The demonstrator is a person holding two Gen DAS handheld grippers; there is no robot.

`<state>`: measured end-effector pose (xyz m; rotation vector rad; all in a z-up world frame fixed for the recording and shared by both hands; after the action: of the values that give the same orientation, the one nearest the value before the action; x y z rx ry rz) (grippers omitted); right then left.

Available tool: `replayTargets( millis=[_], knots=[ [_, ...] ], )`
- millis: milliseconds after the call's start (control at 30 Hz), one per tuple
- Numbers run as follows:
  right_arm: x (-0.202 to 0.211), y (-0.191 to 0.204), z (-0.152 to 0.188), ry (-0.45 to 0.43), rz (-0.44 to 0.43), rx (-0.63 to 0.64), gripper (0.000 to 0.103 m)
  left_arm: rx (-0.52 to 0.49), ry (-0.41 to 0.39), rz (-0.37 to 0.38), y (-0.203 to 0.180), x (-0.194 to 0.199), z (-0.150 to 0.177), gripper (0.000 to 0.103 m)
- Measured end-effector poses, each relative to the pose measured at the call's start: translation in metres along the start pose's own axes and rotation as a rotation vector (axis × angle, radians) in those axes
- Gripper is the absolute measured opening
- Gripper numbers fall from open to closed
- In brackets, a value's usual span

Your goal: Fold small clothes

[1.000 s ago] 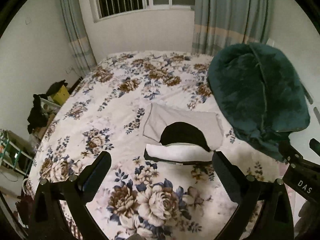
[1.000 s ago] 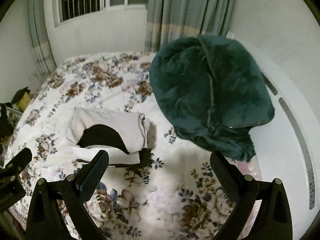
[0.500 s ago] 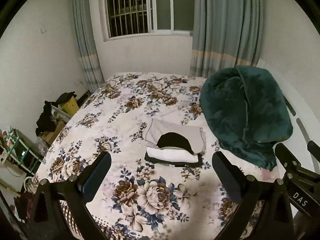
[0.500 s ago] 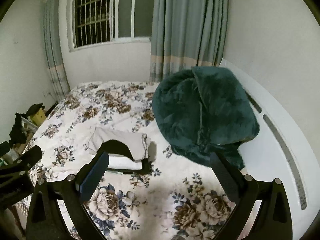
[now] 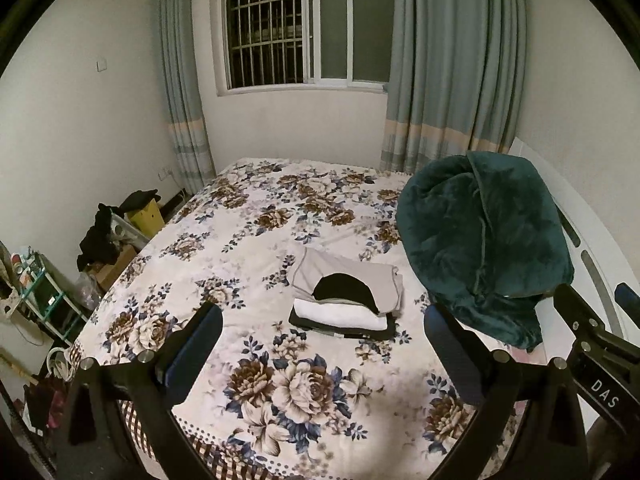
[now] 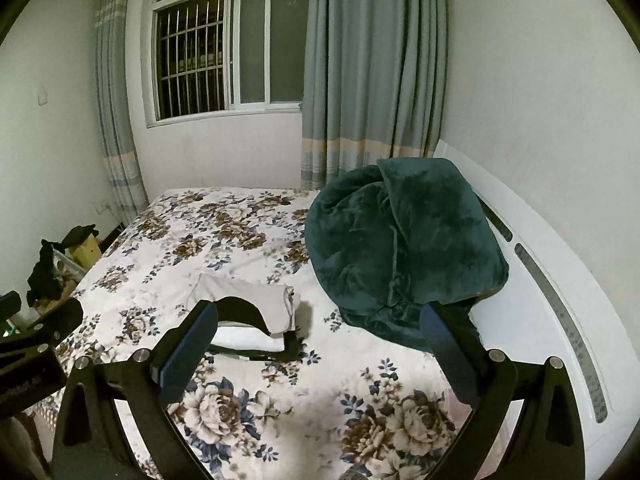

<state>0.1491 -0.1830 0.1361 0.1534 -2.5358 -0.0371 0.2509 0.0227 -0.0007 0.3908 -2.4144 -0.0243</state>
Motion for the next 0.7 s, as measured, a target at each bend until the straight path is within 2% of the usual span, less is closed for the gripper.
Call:
replayTargets(
  millis=[700],
  knots=[
    [0.000, 0.008, 0.005, 0.013, -0.040, 0.006, 0.103, -0.011, -0.001, -0.031, 0.009, 0.013, 0.010, 0.103]
  ],
)
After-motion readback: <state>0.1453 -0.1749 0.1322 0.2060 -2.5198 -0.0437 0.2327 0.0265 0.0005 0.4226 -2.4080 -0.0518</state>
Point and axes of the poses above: each gripper's, at about its wrist camera, not at the fingertips, and x roughly against the way its jaws point, y to its left, z to its underside, the point moved 1 cm from there along -x, roughly the way its jaws point, and after that the axes turned 13 degrees about -z, right-handed, at the moved point
